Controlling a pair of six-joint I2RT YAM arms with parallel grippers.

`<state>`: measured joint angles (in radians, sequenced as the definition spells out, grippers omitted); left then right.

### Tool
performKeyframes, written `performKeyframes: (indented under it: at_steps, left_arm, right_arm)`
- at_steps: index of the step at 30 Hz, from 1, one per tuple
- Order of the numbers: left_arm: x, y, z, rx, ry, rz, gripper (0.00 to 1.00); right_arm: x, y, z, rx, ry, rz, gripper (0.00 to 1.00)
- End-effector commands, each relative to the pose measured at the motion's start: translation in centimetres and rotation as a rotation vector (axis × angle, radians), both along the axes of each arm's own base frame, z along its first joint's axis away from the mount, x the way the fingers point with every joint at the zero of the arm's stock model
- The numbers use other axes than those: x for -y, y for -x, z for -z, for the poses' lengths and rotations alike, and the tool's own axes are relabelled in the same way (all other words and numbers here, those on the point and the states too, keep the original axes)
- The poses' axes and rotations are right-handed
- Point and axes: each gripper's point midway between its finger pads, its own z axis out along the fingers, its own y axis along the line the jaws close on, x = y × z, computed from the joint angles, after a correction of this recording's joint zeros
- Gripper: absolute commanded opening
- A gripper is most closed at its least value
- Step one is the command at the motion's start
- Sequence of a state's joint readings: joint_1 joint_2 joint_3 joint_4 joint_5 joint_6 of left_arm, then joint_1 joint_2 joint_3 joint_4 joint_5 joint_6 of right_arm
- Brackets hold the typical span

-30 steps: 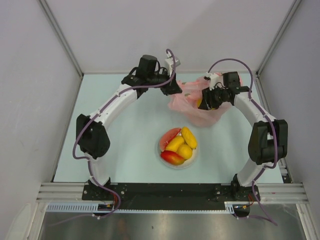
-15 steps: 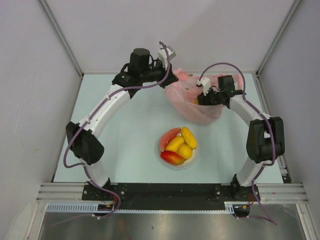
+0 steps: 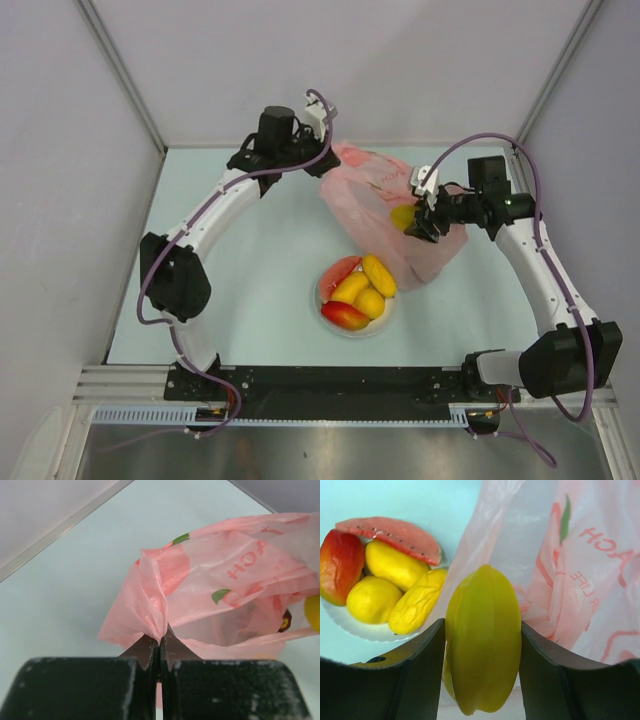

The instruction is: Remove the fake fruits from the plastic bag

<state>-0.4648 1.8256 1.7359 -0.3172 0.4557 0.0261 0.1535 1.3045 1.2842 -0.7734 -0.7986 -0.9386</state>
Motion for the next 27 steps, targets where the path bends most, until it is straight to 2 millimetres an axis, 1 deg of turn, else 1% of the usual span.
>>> performKeyframes:
  at_steps: [1, 2, 4, 5, 6, 7, 8, 9, 10, 11, 12, 13, 14, 16, 17, 19, 20, 21, 22, 23, 24, 25, 26, 27]
  left_arm:
    - [1.6, 0.5, -3.6, 0.051, 0.1, 0.07, 0.0]
    - [2.3, 1.4, -4.1, 0.045, 0.126, 0.124, 0.0]
    - [3.0, 2.2, -4.8, 0.052, 0.15, 0.173, 0.0]
    - [3.4, 2.7, -4.7, 0.049, 0.148, 0.189, 0.0]
    - [3.6, 2.8, -4.6, 0.052, 0.144, 0.191, 0.0]
    - [3.8, 3.0, -4.3, 0.047, 0.137, 0.193, 0.0]
    - [4.2, 3.2, -4.1, 0.045, 0.134, 0.199, 0.0]
    - [4.2, 3.4, -4.2, 0.044, 0.134, 0.202, 0.0]
    - [4.4, 3.6, -4.1, 0.045, 0.132, 0.207, 0.0]
    - [4.6, 3.8, -4.2, 0.049, 0.13, 0.211, 0.0]
    - [4.7, 3.9, -4.3, 0.053, 0.13, 0.215, 0.0]
    - [4.7, 4.0, -4.3, 0.057, 0.127, 0.215, 0.0]
    - [4.8, 4.0, -4.4, 0.063, 0.127, 0.217, 0.0]
    - [4.8, 3.2, -4.5, 0.08, 0.12, 0.187, 0.0]
    - [4.9, 2.9, -4.5, 0.082, 0.117, 0.175, 0.0]
    - [4.7, 2.1, -4.8, 0.124, 0.092, 0.151, 0.0]
    - [4.8, 1.8, -4.4, 0.125, 0.084, 0.145, 0.0]
    - [4.6, 1.5, -4.0, 0.121, 0.07, 0.131, 0.0]
    - [4.4, 0.9, -3.4, 0.121, 0.05, 0.102, 0.0]
    - [4.2, 0.6, -2.6, 0.108, 0.036, 0.085, 0.0]
    - [4.0, 0.3, -1.9, 0.094, 0.024, 0.065, 0.0]
    - [3.9, 0.1, -1.3, 0.075, 0.022, 0.046, 0.0]
    - [4.0, 0.0, -0.8, 0.061, 0.022, 0.043, 0.0]
    - [4.2, -0.1, -0.5, 0.046, 0.029, 0.041, 0.0]
  right_arm:
    - [-0.7, 1.6, 0.9, -0.009, -0.003, -0.074, 0.52]
    - [-0.8, 1.7, 1.4, -0.017, 0.002, -0.082, 0.52]
    - [-1.2, 0.5, 3.2, -0.089, -0.021, -0.045, 0.55]
    - [-0.9, -0.2, 3.2, -0.144, -0.075, 0.001, 0.55]
    - [-1.1, -2.2, 2.3, -0.13, -0.149, 0.04, 0.56]
    - [-1.8, -2.5, 2.5, -0.327, -0.284, 0.103, 0.57]
    - [-1.4, -3.6, 1.6, -0.365, -0.349, 0.142, 0.57]
    - [-1.8, -5.0, 0.5, -0.45, -0.445, 0.197, 0.56]
    - [-2.0, -5.4, -0.5, -0.472, -0.498, 0.195, 0.56]
    - [-2.0, -6.1, -1.6, -0.471, -0.539, 0.205, 0.57]
    - [-1.8, -7.2, -3.4, -0.41, -0.585, 0.197, 0.57]
    - [-2.1, -7.4, -3.9, -0.46, -0.624, 0.204, 0.59]
    - [-2.1, -7.9, -4.9, -0.43, -0.639, 0.185, 0.6]
    - [-1.9, -8.7, -4.7, -0.414, -0.624, 0.187, 0.58]
    - [-1.6, -8.8, -3.2, -0.408, -0.575, 0.194, 0.58]
    - [-1.2, -9.3, -2.6, -0.383, -0.547, 0.203, 0.58]
    - [-1.1, -9.1, -1.8, -0.395, -0.524, 0.201, 0.57]
    - [-0.9, -9.0, -1.9, -0.387, -0.514, 0.201, 0.57]
    - [-1.3, -8.5, -1.8, -0.391, -0.504, 0.188, 0.57]
    - [-1.5, -7.3, -1.6, -0.427, -0.487, 0.184, 0.57]
    - [-1.9, -6.5, -1.2, -0.382, -0.439, 0.14, 0.57]
    - [-3.0, -5.4, -0.4, -0.372, -0.382, 0.112, 0.57]
    - [-3.5, -3.2, 1.5, -0.424, -0.298, 0.092, 0.56]
    - [-3.3, -3.1, 3.1, -0.329, -0.178, 0.072, 0.56]
